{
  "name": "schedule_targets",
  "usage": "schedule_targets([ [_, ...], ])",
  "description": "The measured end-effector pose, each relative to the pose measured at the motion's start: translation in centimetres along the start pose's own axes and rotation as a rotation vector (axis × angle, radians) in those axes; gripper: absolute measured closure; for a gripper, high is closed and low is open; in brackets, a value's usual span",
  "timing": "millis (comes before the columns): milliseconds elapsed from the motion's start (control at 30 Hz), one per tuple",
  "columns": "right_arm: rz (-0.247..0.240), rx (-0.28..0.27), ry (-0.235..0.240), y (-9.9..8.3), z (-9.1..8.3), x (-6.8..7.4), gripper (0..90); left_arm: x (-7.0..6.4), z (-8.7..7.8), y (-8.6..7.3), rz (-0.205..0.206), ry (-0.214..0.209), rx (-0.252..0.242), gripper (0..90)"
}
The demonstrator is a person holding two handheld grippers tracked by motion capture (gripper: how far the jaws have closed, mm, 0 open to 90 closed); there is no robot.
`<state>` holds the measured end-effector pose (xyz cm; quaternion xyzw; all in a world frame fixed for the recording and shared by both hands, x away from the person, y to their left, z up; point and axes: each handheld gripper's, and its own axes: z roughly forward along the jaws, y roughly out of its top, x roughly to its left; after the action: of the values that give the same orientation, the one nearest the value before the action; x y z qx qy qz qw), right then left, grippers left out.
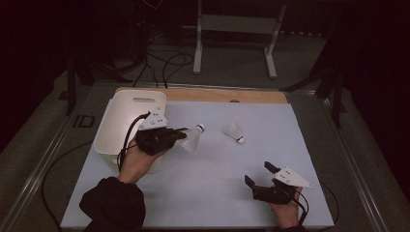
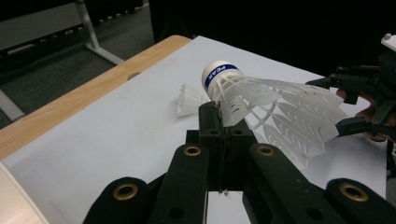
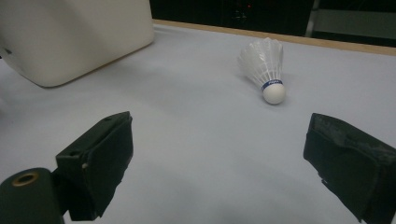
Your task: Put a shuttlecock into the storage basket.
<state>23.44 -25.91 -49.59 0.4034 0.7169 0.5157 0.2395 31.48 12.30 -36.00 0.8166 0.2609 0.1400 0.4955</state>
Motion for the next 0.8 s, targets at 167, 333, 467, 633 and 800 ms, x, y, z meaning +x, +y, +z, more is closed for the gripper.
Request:
schedule_targets([
  [167,0.001,0.002,-0.001,0.0,0.0,0.0,8.1,0.2,-0.2,0.0,-0.001,0.005,-0.001,89.8],
  [333,0.003,0.0,0.0,0.0,0.0,0.0,8.1,0.3,-0.5,0.0,-0.004,0.014,-0.006,89.8],
  [467,0.006,0.0,-0.006,0.0,0.0,0.0,8.1,0.4,-0.8,0.0,-0.006,0.019,-0.01,89.8],
  [633,0.007,-0.002,-0.007,0.0,0.0,0.0,8.1,0.6,-1.0,0.0,-0.011,0.026,-0.014,89.8],
  [800,0.004,-0.002,0.0,0.0,0.0,0.0,8.1,0.7,-1.2,0.0,-0.015,0.032,-0.016,89.8],
])
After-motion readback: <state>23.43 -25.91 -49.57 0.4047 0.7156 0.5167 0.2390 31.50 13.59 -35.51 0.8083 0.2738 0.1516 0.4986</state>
